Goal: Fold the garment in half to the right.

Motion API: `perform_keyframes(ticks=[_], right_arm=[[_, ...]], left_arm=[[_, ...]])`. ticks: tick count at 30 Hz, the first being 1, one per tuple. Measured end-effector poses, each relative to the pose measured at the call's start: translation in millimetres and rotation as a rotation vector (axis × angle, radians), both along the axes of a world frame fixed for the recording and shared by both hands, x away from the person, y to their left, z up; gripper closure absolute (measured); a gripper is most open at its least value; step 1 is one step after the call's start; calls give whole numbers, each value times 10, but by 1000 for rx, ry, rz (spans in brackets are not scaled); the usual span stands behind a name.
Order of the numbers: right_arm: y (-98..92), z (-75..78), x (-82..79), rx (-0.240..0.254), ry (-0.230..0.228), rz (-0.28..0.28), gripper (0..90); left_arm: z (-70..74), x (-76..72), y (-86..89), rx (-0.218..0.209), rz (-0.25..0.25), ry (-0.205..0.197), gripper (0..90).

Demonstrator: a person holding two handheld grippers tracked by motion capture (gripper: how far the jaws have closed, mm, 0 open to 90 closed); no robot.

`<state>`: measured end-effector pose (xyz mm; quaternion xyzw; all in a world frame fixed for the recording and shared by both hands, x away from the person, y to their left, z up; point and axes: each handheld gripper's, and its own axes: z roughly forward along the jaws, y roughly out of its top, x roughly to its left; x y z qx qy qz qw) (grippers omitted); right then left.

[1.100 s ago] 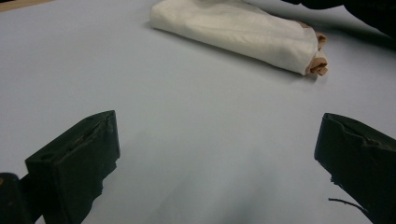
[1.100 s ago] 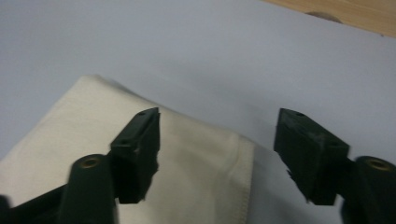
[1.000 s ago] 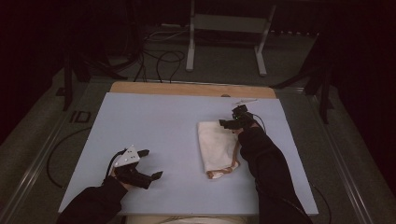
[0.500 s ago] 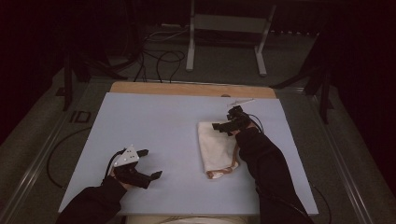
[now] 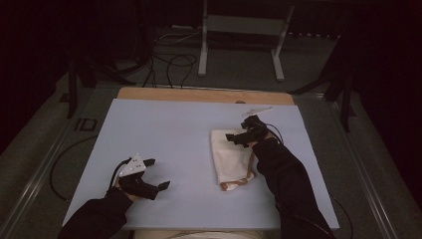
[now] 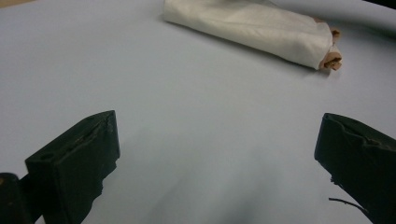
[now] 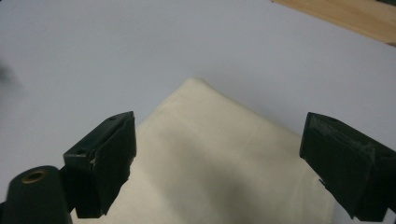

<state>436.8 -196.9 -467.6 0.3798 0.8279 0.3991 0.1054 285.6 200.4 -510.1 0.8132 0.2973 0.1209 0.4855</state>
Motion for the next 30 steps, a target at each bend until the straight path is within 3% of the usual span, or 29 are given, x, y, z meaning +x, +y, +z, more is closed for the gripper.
perform_keyframes(ticks=[12, 30], right_arm=[[-118, 124, -273, 1, -36, 28, 107], [-518, -87, -807, 75, -62, -6, 107]], left_arm=[[25, -5, 68, 10, 8, -1, 10], [14, -15, 188, 35, 34, -2, 10]])
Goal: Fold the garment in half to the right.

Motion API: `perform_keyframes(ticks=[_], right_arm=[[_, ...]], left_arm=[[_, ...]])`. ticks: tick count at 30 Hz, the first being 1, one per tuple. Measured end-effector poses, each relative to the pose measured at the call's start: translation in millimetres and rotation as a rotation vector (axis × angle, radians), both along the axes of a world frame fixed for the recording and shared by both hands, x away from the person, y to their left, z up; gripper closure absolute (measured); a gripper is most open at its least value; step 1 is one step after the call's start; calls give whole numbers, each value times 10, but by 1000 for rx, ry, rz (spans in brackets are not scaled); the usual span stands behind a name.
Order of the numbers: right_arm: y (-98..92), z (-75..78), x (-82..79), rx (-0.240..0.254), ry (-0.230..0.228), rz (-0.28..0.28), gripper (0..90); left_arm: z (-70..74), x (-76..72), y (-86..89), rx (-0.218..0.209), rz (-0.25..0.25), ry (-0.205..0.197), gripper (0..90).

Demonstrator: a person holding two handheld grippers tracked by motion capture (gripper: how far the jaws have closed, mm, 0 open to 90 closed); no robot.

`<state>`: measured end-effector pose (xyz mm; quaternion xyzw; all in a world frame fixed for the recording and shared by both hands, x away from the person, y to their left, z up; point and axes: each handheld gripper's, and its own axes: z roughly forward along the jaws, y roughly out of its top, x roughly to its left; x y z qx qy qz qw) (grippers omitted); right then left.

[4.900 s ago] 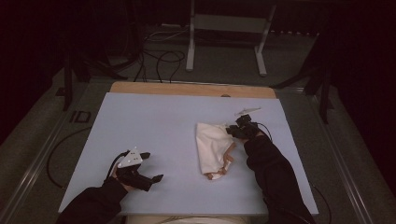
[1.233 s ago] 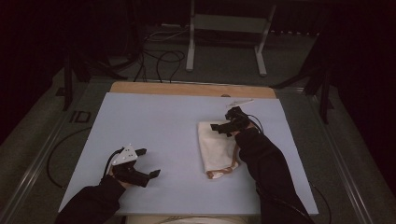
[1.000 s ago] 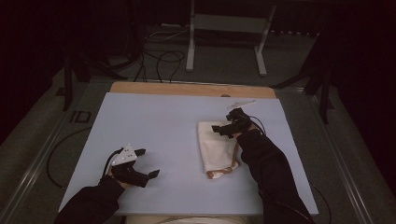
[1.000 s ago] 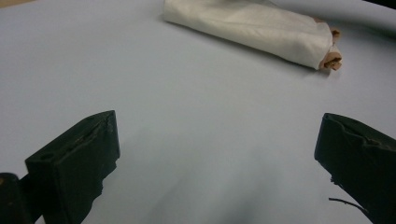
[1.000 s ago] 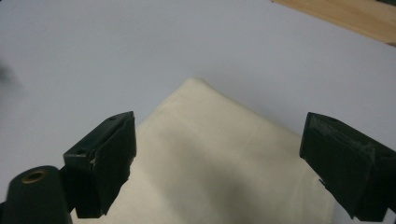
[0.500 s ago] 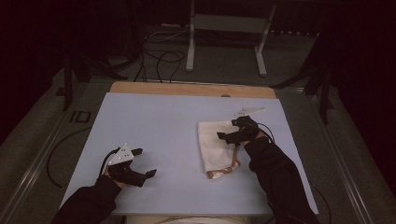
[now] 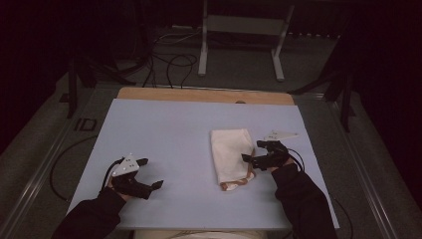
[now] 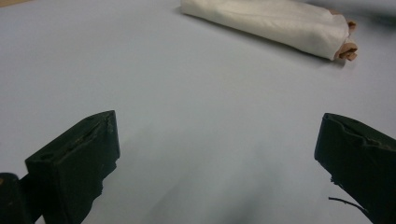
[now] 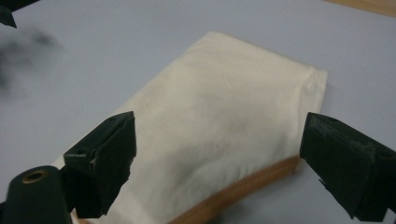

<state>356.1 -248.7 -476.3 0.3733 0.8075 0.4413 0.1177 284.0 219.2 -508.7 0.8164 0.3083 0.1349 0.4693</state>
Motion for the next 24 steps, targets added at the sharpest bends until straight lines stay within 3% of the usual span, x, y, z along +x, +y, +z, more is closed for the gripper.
perform_keyframes(ticks=[12, 24], right_arm=[[-205, -168, -313, 24, -6, -19, 107], [-265, -265, -599, -22, -9, -18, 107]], left_arm=[[-4, -56, 181, 4, 55, -6, 10], [9, -110, 289, 7, 89, -8, 10]])
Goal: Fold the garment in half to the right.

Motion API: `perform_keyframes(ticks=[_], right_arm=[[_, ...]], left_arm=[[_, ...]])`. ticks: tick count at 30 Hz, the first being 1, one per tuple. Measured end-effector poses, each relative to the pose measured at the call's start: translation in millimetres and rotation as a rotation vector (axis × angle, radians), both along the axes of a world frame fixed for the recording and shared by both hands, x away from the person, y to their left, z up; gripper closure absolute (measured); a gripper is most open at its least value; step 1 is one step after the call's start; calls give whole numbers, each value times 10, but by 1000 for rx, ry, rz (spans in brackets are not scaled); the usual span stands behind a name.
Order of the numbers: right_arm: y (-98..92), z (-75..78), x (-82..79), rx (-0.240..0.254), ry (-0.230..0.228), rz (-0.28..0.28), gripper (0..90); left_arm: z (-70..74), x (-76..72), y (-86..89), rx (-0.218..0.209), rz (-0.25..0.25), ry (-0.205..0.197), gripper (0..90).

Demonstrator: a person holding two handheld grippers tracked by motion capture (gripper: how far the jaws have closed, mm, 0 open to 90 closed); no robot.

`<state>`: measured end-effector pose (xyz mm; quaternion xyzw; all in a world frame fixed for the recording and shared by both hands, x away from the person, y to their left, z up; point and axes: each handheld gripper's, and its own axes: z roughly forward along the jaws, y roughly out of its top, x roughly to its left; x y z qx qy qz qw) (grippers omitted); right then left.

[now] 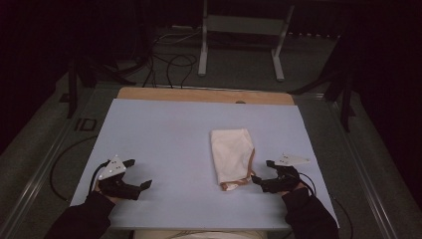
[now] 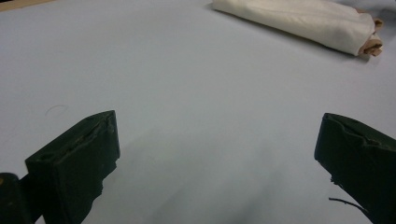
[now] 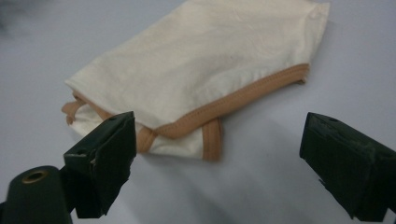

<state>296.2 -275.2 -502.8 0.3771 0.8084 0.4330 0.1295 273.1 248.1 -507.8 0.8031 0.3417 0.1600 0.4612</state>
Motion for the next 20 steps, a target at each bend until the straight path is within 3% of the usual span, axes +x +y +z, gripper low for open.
perform_keyframes(ticks=[10, 15, 20], right_arm=[[-109, -91, -133, -20, 4, -41, 108], [-124, -96, -111, -26, -15, -68, 108], [-101, -103, -99, -31, -21, -60, 108]], left_arm=[[0, -37, 37, 17, 19, -9, 10], [14, -39, 32, 11, 19, -19, 10], [1, -35, 7, 12, 14, -12, 10]])
